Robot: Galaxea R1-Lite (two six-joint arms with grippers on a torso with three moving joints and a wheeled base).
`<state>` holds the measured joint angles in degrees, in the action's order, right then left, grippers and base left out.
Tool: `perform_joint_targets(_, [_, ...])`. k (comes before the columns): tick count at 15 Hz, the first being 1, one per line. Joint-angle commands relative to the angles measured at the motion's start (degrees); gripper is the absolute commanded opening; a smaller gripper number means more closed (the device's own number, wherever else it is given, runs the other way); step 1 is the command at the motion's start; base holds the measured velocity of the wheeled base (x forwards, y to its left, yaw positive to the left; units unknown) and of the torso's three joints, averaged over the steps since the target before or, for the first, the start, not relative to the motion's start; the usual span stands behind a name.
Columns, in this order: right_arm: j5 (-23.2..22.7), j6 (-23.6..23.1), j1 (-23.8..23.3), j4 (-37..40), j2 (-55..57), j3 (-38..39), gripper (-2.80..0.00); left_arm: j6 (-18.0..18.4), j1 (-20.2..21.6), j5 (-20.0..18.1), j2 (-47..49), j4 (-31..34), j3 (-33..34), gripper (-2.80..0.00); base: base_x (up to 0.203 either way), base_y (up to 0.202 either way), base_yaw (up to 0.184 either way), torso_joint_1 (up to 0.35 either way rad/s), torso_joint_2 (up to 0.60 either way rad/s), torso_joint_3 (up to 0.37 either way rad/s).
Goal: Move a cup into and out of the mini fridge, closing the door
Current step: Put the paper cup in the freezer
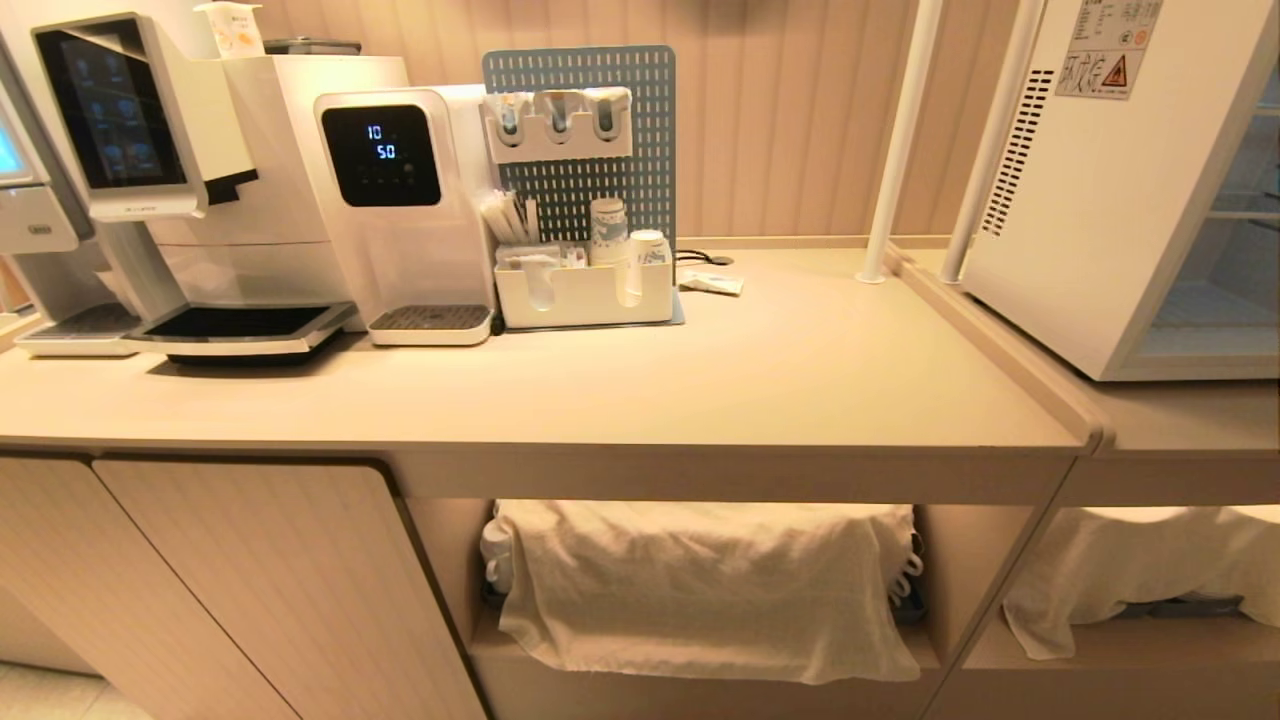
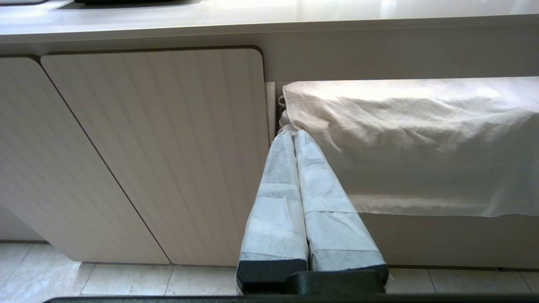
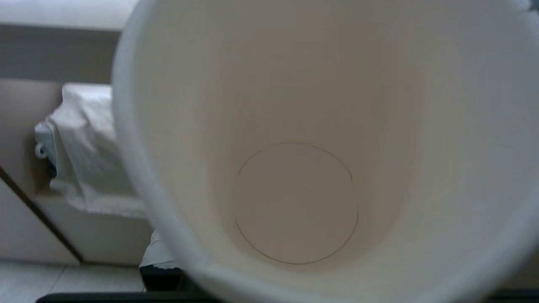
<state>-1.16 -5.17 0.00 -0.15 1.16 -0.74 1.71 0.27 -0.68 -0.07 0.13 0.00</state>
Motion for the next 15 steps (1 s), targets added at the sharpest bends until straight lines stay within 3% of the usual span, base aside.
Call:
perform_joint_targets(1, [0.03, 0.38, 0.09, 0.54, -1.18, 0.40, -2.80, -0.04, 0.02, -0.02, 0.07, -0.05, 0.00, -2.80, 0.000, 0.000, 0.000, 0.000, 0.00, 0.000])
perform_joint_targets(4, [0.11, 2.56, 0.07, -0.12, -1.25, 0.74, -2.80, 0.04, 0.00, -0.02, 0.07, -0.04, 0.00, -2.80, 0.000, 0.000, 0.000, 0.000, 0.00, 0.000])
perform_joint_targets(15, [0.02, 2.36, 0.00, -0.12, -1.25, 0.74, -2.80, 1.11, 0.08, 0.33, 0.16, 0.31, -0.09, -2.80, 0.001, -0.018, 0.001, 0.000, 0.00, 0.000])
